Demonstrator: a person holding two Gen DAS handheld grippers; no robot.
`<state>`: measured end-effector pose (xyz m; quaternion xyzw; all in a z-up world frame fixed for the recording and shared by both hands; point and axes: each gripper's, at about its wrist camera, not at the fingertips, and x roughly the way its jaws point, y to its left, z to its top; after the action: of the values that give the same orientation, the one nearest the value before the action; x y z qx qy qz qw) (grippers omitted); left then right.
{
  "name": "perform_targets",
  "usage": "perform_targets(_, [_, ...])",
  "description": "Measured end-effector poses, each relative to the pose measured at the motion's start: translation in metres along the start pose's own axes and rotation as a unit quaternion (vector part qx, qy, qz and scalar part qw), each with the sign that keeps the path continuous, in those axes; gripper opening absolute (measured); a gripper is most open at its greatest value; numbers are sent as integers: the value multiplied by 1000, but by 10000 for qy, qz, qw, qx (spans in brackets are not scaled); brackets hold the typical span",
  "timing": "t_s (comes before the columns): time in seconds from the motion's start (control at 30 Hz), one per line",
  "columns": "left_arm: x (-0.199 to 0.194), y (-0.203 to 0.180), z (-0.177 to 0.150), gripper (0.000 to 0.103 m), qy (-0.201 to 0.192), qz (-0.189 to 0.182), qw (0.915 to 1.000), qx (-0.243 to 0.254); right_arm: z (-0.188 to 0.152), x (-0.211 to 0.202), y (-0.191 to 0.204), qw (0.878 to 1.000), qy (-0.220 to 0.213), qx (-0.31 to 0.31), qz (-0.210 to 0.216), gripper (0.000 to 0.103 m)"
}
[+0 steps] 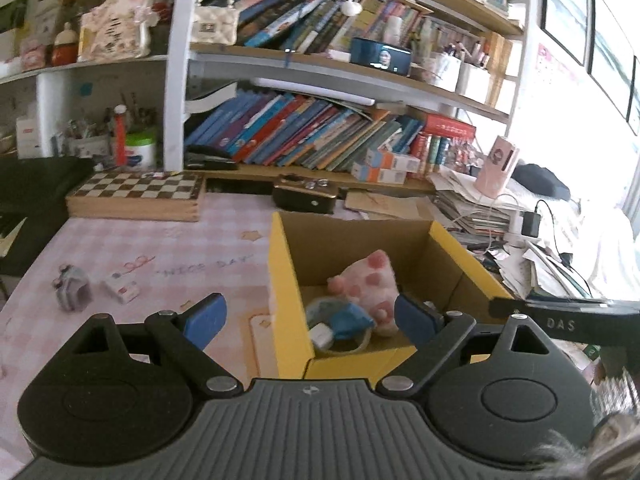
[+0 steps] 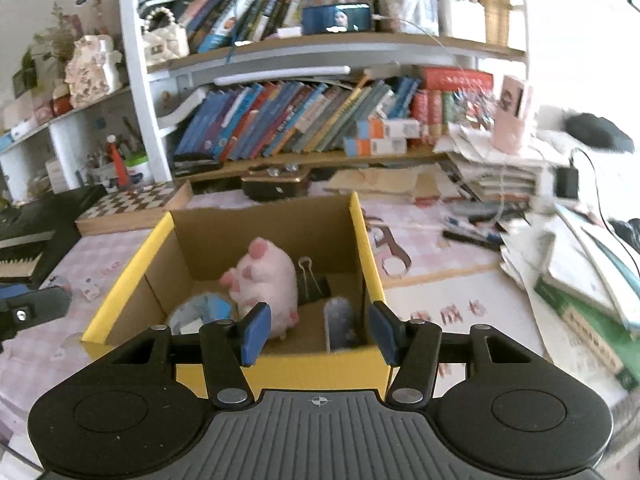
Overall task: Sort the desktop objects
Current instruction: 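Open both tools to release the bag and bottle, then lift out, then move both open tools back over the table toward the grey toy car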
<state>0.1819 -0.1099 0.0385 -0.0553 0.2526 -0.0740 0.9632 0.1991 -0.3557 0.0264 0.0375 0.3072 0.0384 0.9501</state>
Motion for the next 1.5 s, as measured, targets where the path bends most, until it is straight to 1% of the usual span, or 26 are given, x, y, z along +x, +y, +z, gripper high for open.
perform_targets(0.27, [-16,21,-17,94,52,22,9999,-139,-33,-15,25,9996,180,129,-191,57])
perform_targets(0.53, [-33,53,-37,94,304,14,9993,-238,-61,-25,63,9983,460,204,-284,57])
perform_targets(0.63, [-40,65,-43,94,405,-19,9989,-232,-67,-29,78,9980,528,219,-278,58])
perform_targets(0.7, [-44,72,-47,94,485,-46,9986,-216,-71,-31,89,9978,557,213,-278,62])
perform_targets(0.93, [-57,97,-60,94,775,-139,9968,-101,-90,-37,126,9965,788,216,-168,62])
perform_targets(1.1, [-66,113,-66,94,895,-161,9958,-55,-102,-42,151,9956,915,184,-73,64])
perform_targets(1.23, [-74,125,-69,94,937,-180,9954,-30,-107,-47,166,9955,921,198,-66,64])
perform_targets(1.5, [-92,148,-74,94,902,-214,9957,7,-116,-56,194,9958,900,176,-26,67])
